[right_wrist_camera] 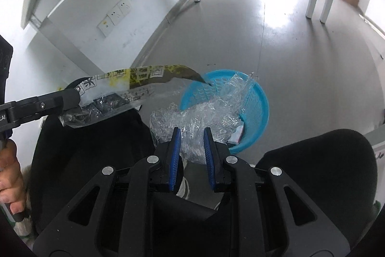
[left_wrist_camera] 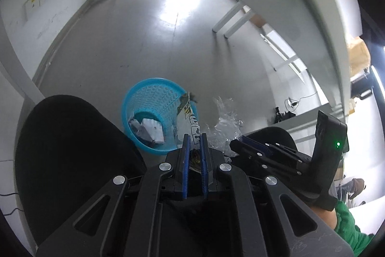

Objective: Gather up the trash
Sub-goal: 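Carry the wrapper and the plastic film down over the blue wastebasket, then open both tools to drop the wrapper and film into the wastebasket, then raise both open tools back up toward the trash on the table, then grasp the white plastic bag with the left tool while the right tool grasps the folded tissue, then carry the plastic bag and tissue down over the blue wastebasket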

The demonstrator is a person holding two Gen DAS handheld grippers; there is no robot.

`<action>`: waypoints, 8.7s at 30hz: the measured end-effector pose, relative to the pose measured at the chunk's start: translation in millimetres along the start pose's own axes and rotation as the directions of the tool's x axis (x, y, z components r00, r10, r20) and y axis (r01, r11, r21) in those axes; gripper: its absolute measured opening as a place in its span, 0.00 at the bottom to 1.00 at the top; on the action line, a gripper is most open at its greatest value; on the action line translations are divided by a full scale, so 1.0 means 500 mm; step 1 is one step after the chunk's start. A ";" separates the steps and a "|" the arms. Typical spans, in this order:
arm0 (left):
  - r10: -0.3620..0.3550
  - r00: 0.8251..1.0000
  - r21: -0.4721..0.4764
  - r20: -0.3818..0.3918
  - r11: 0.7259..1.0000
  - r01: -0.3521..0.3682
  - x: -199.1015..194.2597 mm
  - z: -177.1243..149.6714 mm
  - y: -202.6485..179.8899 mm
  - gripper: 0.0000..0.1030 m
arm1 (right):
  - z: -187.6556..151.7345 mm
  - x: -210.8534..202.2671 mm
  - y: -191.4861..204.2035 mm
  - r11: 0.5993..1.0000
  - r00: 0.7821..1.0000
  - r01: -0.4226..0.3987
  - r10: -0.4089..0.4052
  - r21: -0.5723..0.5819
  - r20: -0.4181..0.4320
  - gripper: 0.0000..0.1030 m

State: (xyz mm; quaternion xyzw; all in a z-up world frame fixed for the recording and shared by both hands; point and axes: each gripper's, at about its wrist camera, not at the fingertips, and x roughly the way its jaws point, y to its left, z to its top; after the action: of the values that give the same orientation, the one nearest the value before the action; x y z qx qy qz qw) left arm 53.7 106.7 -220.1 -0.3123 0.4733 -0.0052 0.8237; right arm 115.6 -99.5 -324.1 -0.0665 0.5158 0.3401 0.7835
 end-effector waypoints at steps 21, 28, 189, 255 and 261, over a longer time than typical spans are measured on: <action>0.159 0.982 0.000 -0.101 0.987 -0.160 0.146 0.046 0.014 0.07 | 0.038 0.139 -0.050 0.996 0.991 0.027 -0.016 0.082 -0.133 0.18; 0.184 0.972 -0.039 -0.145 0.981 -0.192 0.210 0.072 0.032 0.07 | 0.067 0.184 -0.080 0.994 0.985 0.052 -0.035 0.094 -0.168 0.18; 0.237 0.924 0.353 0.299 0.873 -0.338 -0.087 0.450 -0.259 0.09 | 0.351 -0.330 -0.176 0.996 0.886 -0.018 -0.023 0.084 0.463 0.03; -0.024 0.970 0.372 0.244 0.926 -0.071 -0.226 -0.052 -0.220 0.07 | -0.042 -0.437 0.048 0.981 0.922 -0.078 0.139 -0.179 0.361 0.01; 0.005 0.977 0.333 0.215 0.940 -0.078 -0.182 -0.047 -0.181 0.07 | -0.037 -0.364 0.034 0.987 0.946 -0.074 0.115 -0.145 0.303 0.01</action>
State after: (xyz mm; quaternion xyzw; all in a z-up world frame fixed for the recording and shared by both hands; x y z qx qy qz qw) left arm 10.8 49.5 -110.7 -0.1541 0.3816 -0.0361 0.9107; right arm 48.3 -179.7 -173.4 -0.0391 0.3653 0.4170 0.8313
